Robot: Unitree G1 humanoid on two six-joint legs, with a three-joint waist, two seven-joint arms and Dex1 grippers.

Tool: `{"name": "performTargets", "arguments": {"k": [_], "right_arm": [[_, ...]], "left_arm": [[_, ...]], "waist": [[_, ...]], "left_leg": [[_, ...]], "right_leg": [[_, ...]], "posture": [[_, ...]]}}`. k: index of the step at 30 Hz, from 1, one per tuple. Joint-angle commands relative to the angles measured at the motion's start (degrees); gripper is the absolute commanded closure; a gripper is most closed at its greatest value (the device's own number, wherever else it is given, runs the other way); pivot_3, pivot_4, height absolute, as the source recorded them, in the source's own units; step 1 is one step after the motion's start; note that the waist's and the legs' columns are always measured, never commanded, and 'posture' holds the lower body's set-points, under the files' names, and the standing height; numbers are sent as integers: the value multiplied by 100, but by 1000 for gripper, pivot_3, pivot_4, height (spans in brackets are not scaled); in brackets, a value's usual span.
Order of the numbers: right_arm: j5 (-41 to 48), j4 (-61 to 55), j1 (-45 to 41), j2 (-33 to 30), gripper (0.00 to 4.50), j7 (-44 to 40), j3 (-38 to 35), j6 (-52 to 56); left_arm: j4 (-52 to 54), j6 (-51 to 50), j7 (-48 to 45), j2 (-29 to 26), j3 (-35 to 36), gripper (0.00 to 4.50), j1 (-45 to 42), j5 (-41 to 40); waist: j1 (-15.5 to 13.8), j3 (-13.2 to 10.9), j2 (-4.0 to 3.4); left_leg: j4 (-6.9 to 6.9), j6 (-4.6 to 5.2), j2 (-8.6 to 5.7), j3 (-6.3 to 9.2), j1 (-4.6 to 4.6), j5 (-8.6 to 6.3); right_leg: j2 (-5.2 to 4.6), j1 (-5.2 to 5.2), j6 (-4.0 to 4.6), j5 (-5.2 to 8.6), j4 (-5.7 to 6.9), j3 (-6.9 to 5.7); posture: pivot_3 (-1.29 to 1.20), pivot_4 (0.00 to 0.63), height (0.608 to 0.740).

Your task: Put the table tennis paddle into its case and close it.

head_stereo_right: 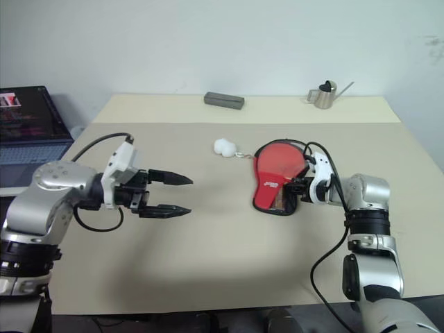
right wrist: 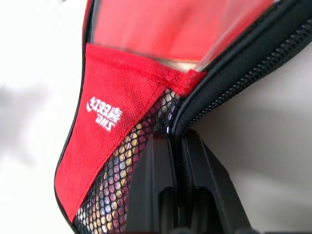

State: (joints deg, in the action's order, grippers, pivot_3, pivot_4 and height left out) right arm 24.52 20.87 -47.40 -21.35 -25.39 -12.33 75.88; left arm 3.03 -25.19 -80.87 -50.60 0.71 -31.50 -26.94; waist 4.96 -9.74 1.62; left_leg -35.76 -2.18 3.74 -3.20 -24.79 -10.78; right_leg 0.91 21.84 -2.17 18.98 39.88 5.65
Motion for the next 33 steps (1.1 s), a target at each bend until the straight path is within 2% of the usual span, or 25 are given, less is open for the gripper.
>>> {"name": "performTargets", "arguments": {"k": [1,13,23,33], "right_arm": [[257,-475,258,-73,4491,-148,127,545],[706,-1843,937,-70,4491,-161,48,1569],[1636,-2536,1553,-737,4491,-187,366,1662],[2939,-3029,2212,-1426,4491,195,441,1662]], "left_arm": [[228,108,-119,-157,152,703,-68,-108],[490,72,-294,-225,49,703,-18,-176],[811,100,-484,-390,-62,703,289,-184],[1115,152,-606,-540,-85,703,632,-263]], "waist": [[-11,0,1],[-16,1,2],[-19,-1,6],[-33,-1,11]], "left_leg": [[0,0,0,0,-1,0],[1,0,0,2,-3,0],[2,1,-1,3,-4,-1],[5,2,-1,13,-7,-2]], "right_leg": [[0,0,0,0,0,-1],[0,0,0,1,-3,-3],[-2,-2,-2,3,-10,-4],[-3,-9,-2,3,-27,-11]], "posture": [[0,150,740],[0,150,740],[0,150,740],[0,150,740]]}}
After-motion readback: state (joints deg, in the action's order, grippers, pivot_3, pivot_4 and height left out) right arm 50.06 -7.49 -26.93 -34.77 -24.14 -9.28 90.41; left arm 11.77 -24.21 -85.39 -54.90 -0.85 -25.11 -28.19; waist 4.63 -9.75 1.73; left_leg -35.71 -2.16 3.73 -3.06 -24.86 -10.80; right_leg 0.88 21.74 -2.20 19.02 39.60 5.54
